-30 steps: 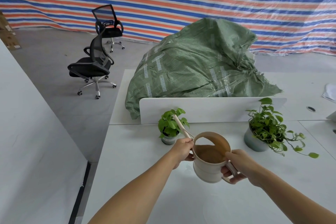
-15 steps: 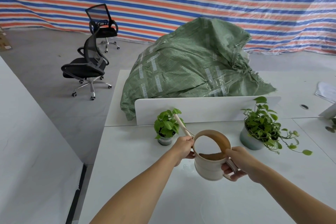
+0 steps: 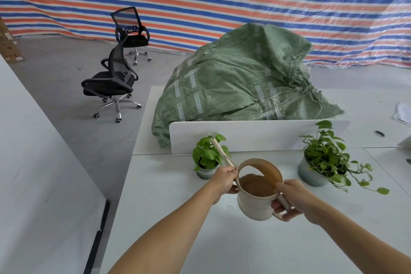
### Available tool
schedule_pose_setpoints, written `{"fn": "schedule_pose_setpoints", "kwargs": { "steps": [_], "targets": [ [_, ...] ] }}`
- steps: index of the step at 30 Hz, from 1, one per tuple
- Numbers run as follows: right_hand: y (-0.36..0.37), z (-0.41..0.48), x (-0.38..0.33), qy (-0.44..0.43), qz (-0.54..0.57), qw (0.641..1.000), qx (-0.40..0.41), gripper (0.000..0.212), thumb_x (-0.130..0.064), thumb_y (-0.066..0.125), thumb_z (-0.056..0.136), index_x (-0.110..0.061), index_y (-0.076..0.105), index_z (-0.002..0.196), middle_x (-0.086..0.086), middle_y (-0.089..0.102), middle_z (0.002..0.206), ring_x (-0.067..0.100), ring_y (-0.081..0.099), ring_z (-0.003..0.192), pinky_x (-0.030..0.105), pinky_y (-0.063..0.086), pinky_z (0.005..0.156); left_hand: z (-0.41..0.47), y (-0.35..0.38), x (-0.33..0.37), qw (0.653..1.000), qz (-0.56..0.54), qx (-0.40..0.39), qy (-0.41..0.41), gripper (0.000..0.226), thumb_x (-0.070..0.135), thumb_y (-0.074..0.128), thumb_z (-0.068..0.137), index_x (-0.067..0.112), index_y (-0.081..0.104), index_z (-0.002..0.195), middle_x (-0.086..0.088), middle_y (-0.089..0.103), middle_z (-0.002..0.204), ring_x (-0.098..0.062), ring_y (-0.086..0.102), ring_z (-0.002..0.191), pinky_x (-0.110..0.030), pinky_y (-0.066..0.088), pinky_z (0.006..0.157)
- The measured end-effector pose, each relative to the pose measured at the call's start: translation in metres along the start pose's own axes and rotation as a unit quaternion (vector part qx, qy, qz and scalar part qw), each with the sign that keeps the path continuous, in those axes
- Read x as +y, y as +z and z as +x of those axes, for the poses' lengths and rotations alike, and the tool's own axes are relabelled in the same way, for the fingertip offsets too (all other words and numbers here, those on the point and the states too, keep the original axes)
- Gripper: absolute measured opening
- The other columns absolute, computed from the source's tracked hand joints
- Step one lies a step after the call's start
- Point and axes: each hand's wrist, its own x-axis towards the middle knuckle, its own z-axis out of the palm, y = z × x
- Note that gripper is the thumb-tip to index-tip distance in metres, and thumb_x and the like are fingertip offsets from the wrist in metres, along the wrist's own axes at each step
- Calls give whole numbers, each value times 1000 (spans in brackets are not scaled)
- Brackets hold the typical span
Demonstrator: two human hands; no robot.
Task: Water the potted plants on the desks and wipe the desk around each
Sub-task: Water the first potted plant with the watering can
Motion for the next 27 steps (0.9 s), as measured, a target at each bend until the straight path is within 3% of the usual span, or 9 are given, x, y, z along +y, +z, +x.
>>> {"fn": "schedule_pose_setpoints", "kwargs": {
  "steps": [4, 9, 13, 23, 27],
  "targets": [
    [2, -2, 2, 1, -2, 1000, -5, 25, -9, 43, 99, 5, 61, 107, 19, 68, 70, 30, 63, 63, 39, 54, 59, -3, -1, -4, 1000, 6, 1, 0, 30, 18, 41, 103, 8, 61, 123, -14, 66, 110, -20, 65, 85, -25, 58, 65],
    [2, -5, 6, 3, -1, 1000, -6, 25, -10, 42, 100, 4, 62, 106, 18, 68, 70, 30, 64, 63, 39, 55, 59, -5, 2, -7, 1000, -2, -3, -1, 28, 16, 41, 103, 11, 61, 121, -7, 65, 101, -16, 65, 82, -24, 57, 64],
    [0, -5, 10, 7, -2, 1000, -3, 26, -10, 42, 99, 6, 61, 107, 19, 68, 70, 29, 63, 61, 39, 54, 59, -4, 6, -9, 1000, 1, -3, -9, 29, 16, 41, 103, 11, 60, 124, -15, 66, 113, -21, 65, 89, -29, 59, 71],
    [-7, -4, 9, 15, 2, 1000, 4, 27, -9, 43, 99, 9, 60, 108, 18, 67, 68, 29, 61, 60, 38, 51, 57, 6, 14, -6, 1000, 3, -11, -16, 31, 17, 42, 102, 11, 59, 128, -17, 65, 118, -23, 65, 89, -32, 60, 76],
    [-7, -2, 7, 13, 4, 1000, 8, 28, -9, 44, 98, 12, 58, 110, 19, 66, 69, 29, 61, 62, 38, 50, 57, 8, 12, -2, 1000, 2, -13, -12, 31, 17, 42, 102, 10, 60, 126, -15, 65, 111, -23, 65, 86, -33, 60, 76]
  ]
}}
